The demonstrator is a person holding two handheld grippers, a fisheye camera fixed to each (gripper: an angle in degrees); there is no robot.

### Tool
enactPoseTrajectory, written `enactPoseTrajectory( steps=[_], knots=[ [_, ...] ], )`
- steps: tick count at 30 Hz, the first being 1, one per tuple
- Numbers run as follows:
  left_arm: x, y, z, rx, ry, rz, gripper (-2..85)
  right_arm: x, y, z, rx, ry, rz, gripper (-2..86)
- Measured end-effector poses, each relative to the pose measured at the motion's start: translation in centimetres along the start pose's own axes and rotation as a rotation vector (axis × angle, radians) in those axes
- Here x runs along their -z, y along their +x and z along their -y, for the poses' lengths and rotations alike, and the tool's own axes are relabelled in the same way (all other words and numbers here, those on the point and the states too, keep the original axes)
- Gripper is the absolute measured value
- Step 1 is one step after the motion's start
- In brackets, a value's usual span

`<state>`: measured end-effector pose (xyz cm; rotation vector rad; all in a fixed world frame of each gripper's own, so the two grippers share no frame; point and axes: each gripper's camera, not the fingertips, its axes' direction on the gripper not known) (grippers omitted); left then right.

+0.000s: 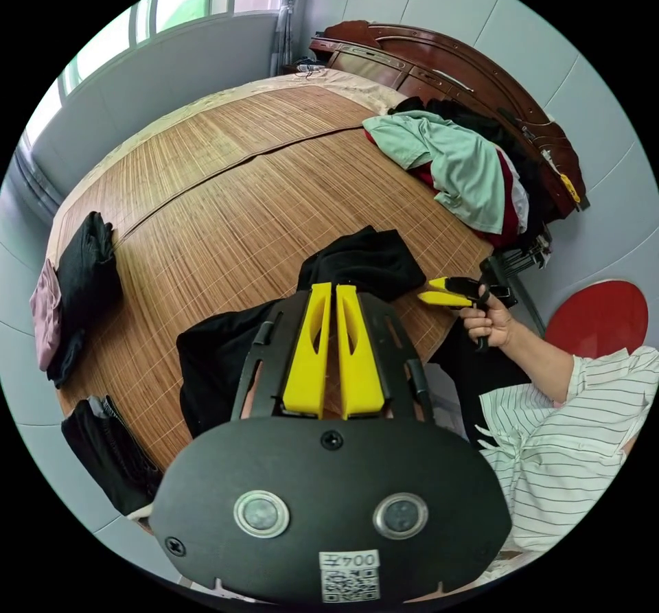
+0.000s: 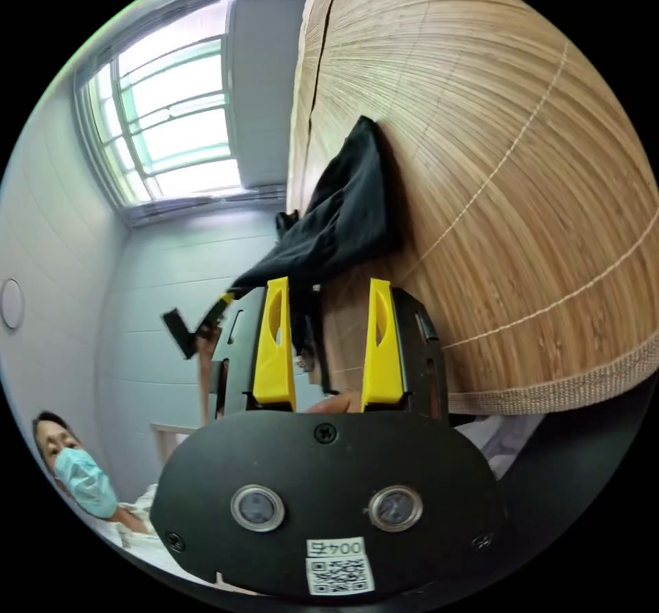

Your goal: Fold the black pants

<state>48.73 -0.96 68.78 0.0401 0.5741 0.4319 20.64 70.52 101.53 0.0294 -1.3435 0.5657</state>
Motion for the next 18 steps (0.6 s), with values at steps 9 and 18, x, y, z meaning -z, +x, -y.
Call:
enactPoseTrajectory(
  steps=[9,18],
  knots=[
    [1.1,-1.1,-2.4,0.001,0.001,-0.032,1.1,-5.7,-11.7,-4.3,0.691,-0.126,-0.793,13.9],
    [1.5,-2.6,-2.6,0.027,-0.032,-0.016,1.3,-9.6,-18.0,-0.4,0.86,-0.167,-0.825,3.9]
  ],
)
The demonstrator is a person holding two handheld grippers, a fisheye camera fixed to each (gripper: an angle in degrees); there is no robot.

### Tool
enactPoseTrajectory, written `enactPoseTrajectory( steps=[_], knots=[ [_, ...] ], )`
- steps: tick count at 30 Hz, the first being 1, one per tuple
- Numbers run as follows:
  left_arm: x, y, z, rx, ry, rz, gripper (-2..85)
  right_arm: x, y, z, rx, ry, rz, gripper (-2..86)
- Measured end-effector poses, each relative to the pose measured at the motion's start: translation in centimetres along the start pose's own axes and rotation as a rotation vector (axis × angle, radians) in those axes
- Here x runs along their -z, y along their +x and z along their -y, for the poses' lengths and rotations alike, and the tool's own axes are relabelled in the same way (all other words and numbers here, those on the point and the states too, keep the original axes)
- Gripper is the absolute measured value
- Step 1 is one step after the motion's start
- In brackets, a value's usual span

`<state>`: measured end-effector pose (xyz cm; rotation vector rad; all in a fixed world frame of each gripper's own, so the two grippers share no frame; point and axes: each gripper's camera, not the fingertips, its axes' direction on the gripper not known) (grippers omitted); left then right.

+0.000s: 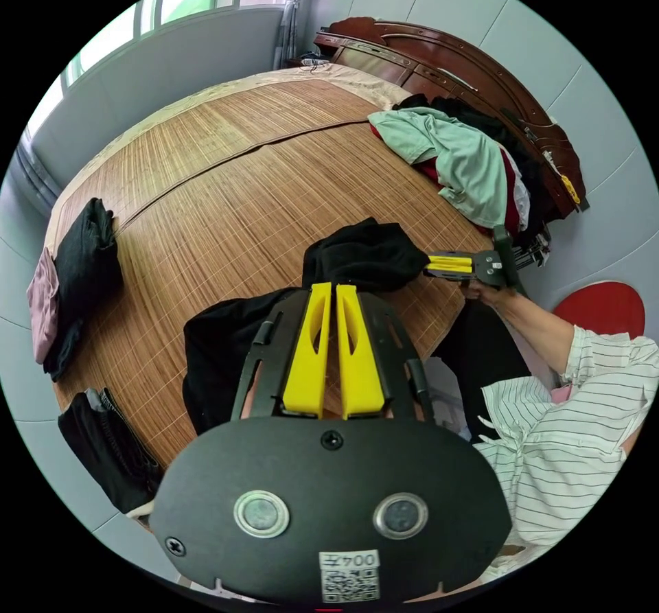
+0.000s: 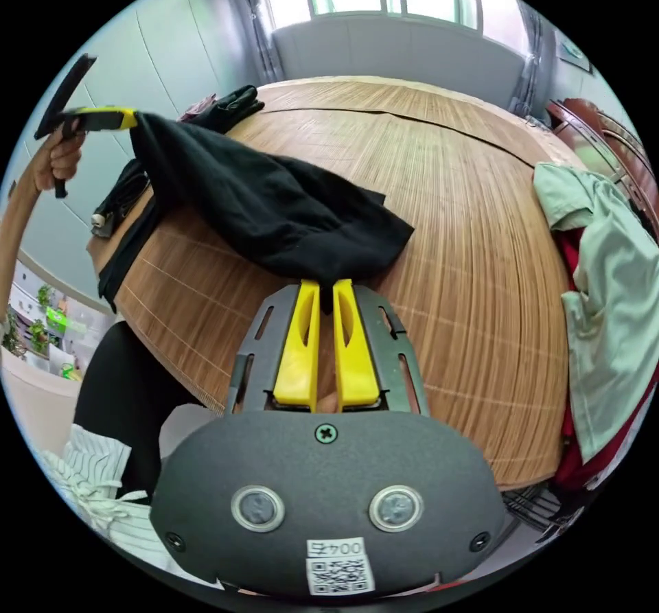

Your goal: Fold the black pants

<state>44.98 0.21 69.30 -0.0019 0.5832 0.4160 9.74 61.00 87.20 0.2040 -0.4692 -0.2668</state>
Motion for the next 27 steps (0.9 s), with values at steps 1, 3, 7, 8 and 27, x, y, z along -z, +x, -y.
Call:
enactPoseTrajectory(
  steps=[1,3,7,8,27],
  knots=[
    [0.1,-0.7,0.1,0.022,-0.003,-0.005,1.3,0.7,0.8,1.2,-0.006,0.001,0.026,3.8],
    [0.5,-1.9,0.4,0.067,0.008,-0.024,1.2,4.2,4.3,7.4,-0.029,-0.007,0.129,3.5],
    [2.3,-1.9,0.7,0.093,0.063,-0.073,1.2,11.1,7.2,17.2,0.018,0.002,0.105,3.3],
    [2.6,-1.5,0.7,0.082,0.068,-0.077,1.2,13.6,7.0,19.7,0.074,0.005,0.071,3.3],
    [-17.1,22.5,-14.4,-0.23,-0.157,0.052,2.4,12.0,10.9,-8.5,-0.206,-0.079,0.083,6.4]
  ],
)
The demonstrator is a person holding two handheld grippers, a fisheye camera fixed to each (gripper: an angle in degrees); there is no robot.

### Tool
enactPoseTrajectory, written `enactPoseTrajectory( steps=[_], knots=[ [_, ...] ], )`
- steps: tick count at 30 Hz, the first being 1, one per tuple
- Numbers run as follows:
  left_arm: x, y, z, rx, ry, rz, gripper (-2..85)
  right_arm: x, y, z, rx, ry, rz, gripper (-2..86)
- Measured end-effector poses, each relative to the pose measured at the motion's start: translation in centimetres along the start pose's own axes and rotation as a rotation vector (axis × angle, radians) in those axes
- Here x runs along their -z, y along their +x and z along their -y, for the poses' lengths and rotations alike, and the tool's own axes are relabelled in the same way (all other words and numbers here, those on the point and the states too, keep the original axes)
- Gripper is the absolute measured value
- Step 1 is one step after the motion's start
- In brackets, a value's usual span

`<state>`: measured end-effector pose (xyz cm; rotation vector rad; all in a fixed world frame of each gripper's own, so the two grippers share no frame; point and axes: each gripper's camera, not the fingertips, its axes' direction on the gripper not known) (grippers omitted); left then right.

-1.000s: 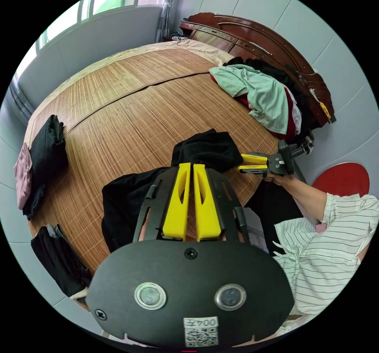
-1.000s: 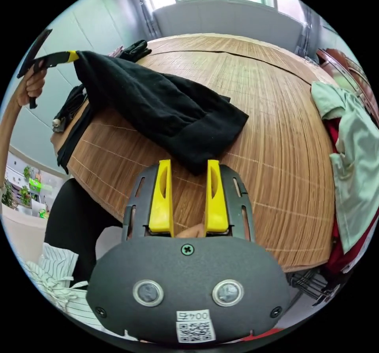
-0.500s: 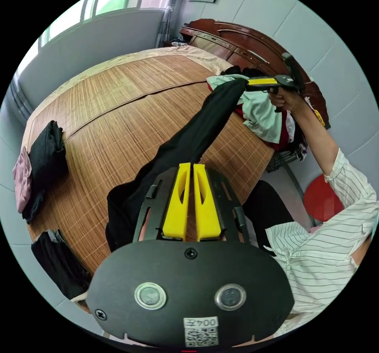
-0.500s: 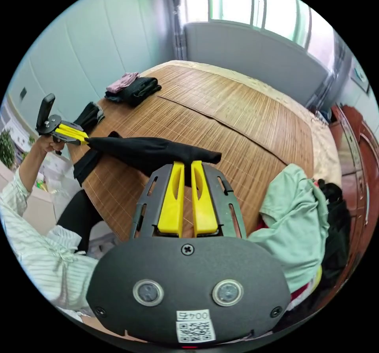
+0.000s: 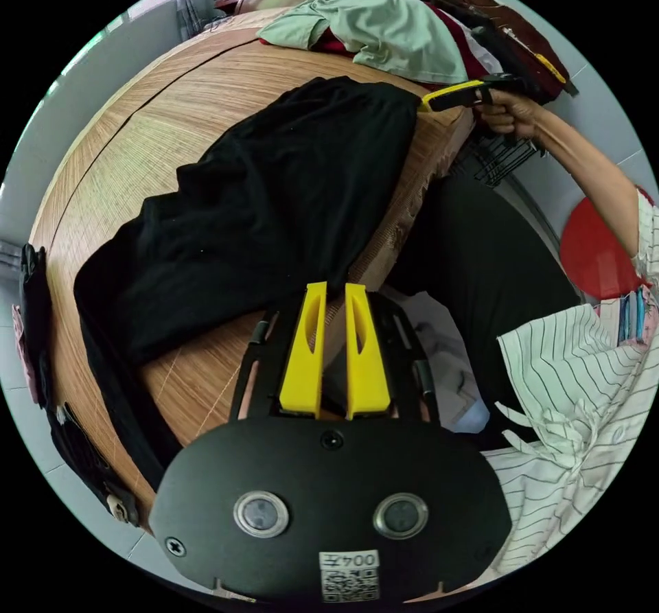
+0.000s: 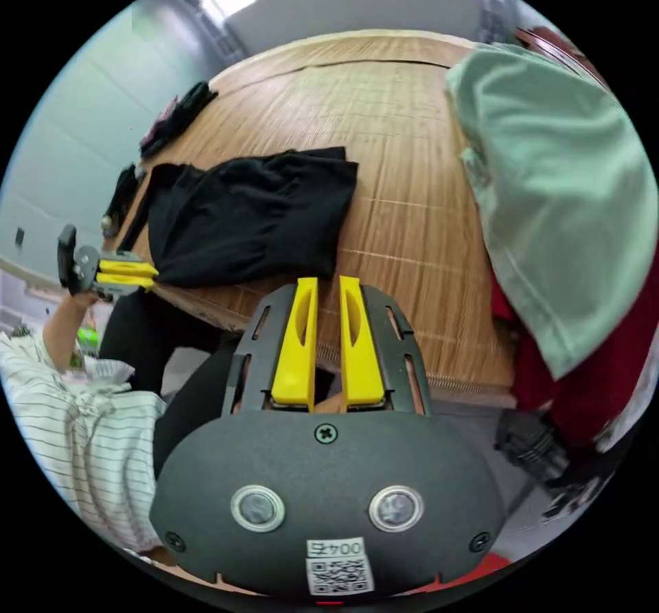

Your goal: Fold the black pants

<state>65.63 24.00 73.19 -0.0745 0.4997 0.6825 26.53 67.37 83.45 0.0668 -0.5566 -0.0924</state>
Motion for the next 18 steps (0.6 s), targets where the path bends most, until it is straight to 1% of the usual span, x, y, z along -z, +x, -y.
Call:
enactPoseTrajectory(
  steps=[3,5,7,8,10,11,12,13,14,16,18],
  knots=[
    [0.7,-1.0,-2.0,0.091,0.068,-0.089,3.9,3.4,-1.2,-1.2,-0.097,0.19,0.057,6.4],
    [1.0,-1.6,-3.1,0.14,0.104,-0.135,4.7,4.5,-3.8,-0.3,-0.091,0.261,0.048,5.7],
    [1.3,-2.0,-4.8,0.201,0.149,-0.185,5.1,4.1,-7.6,1.6,-0.037,0.254,0.008,5.5],
    [1.4,-2.2,-5.4,0.226,0.164,-0.204,5.1,3.1,-10.5,3.2,0.01,0.22,-0.037,5.3],
    [1.8,-3.5,-8.3,0.354,0.249,-0.32,4.6,0.9,-14.5,5.5,0.073,0.133,-0.126,5.1],
    [1.9,-3.9,-9.2,0.389,0.273,-0.351,4.4,-1.0,-16.9,6.6,0.115,0.071,-0.215,5.0],
    [2.0,-4.7,-11.3,0.468,0.326,-0.412,4.0,-3.1,-18.8,7.6,0.147,-0.014,-0.326,4.9],
    [2.1,-5.5,-13.5,0.544,0.378,-0.459,3.4,-4.3,-19.7,8.0,0.167,-0.065,-0.383,4.9],
    [2.2,-5.8,-14.7,0.579,0.404,-0.478,3.2,-6.7,-21.1,8.5,0.21,-0.156,-0.468,5.0],
    [2.6,-6.5,-19.0,0.687,0.494,-0.526,2.2,-8.0,-23.1,8.7,0.24,-0.155,-0.548,4.7],
    [2.9,-6.6,-21.8,0.733,0.546,-0.533,1.4,-9.3,-25.7,9.2,0.292,-0.188,-0.649,3.5]
  ],
)
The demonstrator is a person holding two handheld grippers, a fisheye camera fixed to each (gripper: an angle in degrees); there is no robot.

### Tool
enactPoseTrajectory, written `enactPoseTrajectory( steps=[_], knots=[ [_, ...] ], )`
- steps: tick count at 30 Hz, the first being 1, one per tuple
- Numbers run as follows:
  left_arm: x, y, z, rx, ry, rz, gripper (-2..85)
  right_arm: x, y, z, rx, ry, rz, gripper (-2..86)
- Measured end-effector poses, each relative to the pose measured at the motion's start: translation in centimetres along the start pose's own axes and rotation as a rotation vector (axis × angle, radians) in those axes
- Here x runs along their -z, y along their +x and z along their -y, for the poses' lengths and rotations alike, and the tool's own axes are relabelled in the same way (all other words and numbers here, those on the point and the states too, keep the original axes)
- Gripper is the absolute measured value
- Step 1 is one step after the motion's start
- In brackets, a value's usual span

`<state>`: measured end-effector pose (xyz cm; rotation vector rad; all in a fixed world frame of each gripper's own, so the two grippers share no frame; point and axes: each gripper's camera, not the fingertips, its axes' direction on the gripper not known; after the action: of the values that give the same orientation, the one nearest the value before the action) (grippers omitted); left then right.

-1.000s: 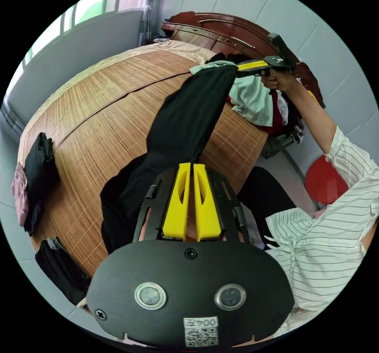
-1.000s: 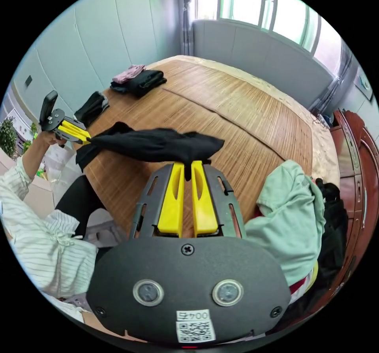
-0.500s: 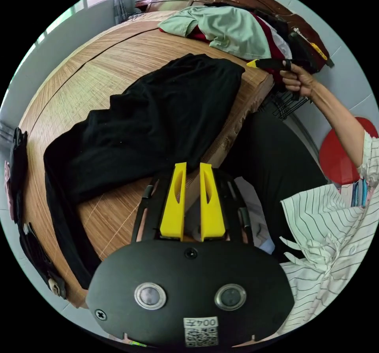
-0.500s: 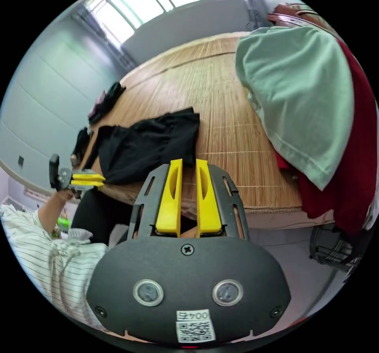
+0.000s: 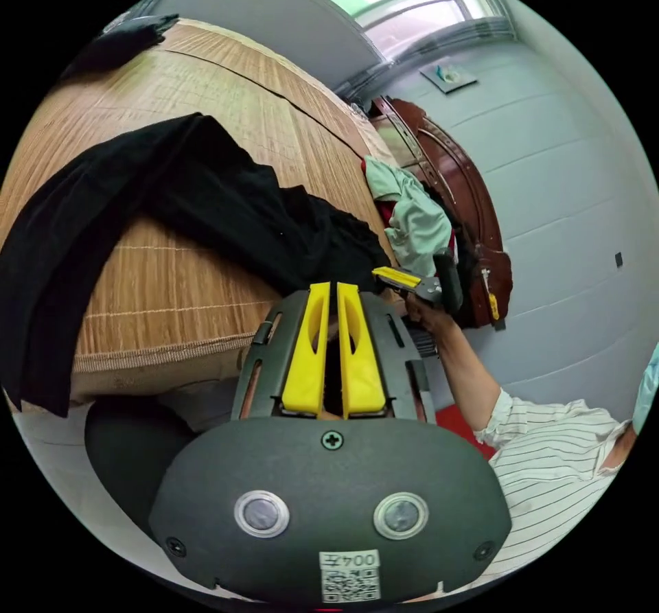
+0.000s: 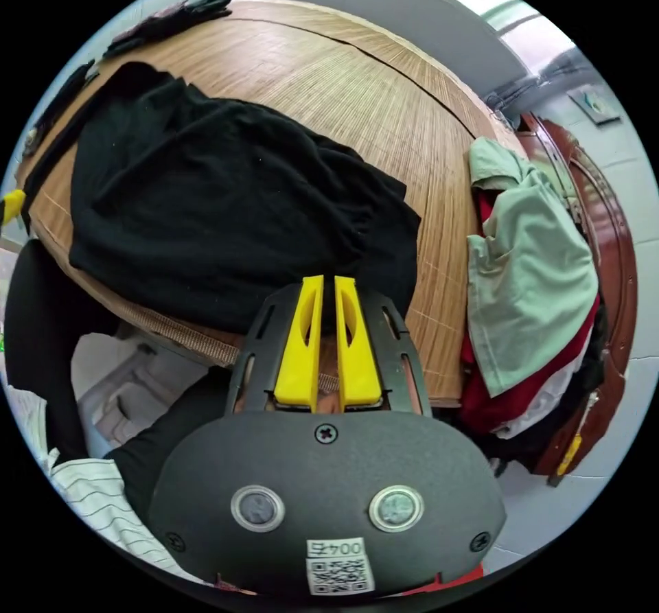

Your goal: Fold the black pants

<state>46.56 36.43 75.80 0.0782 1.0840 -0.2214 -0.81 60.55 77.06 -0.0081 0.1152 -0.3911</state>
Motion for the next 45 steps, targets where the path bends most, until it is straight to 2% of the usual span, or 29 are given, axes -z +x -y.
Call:
enactPoseTrajectory(
  steps=[5,7,10,13,15,18,22,25,29,31,33,35,40,43,45],
  knots=[
    [4.4,-0.9,-3.9,0.015,0.091,0.052,0.3,0.2,-5.2,2.4,0.197,-0.061,-0.215,0.3],
    [6.9,-1.0,-5.9,-0.009,0.11,0.172,0.2,0.4,-5.9,3.2,0.262,-0.085,-0.243,-0.2],
    [10.0,-1.9,-8.7,0.007,0.122,0.33,0.2,2.4,-4.0,4.7,0.233,-0.112,-0.161,-0.5],
    [12.2,-2.9,-11.3,0.028,0.127,0.489,0.3,6.0,-1.2,5.4,0.065,-0.003,-0.028,-0.5],
    [12.9,-3.3,-12.3,0.029,0.119,0.585,0.6,5.5,-0.9,6.1,0.044,-0.041,0.03,-0.5],
    [12.9,-3.3,-13.3,-0.019,0.105,0.747,1.5,1.3,-2.5,7.1,0.121,-0.221,-0.047,-0.2],
    [10.7,-3.2,-13.5,-0.18,-0.022,0.909,5.0,0.8,-2.9,7.4,0.135,-0.23,-0.086,0.1],
    [9.8,-3.7,-13.7,-0.227,-0.073,0.935,6.8,0.6,-2.0,6.8,0.146,-0.213,-0.06,0.7],
    [9.8,-4.0,-14.2,-0.238,-0.059,0.901,7.3,1.4,1.5,3.1,0.087,-0.061,0.061,3.5],
    [9.8,-4.3,-14.4,-0.226,-0.064,0.88,7.4,2.5,4.3,1.0,0.021,0.005,0.156,5.1],
    [9.7,-4.3,-14.6,-0.222,-0.066,0.871,7.2,3.8,8.6,-1.7,-0.14,0.111,0.283,5.8],
    [9.5,-4.2,-14.7,-0.216,-0.062,0.857,7.0,4.0,10.3,-2.7,-0.223,0.174,0.325,6.0],
    [9.7,-3.1,-14.6,-0.206,-0.054,0.842,6.7,2.5,7.4,-0.9,-0.145,0.231,0.29,7.4],
    [10.1,-2.2,-14.5,-0.223,-0.063,0.854,6.7,-0.6,4.7,0.2,-0.036,0.144,0.239,8.3],
    [10.3,-1.8,-14.5,-0.244,-0.079,0.862,6.8,-2.0,5.1,-1.3,0.006,0.154,0.189,9.7]
  ],
)
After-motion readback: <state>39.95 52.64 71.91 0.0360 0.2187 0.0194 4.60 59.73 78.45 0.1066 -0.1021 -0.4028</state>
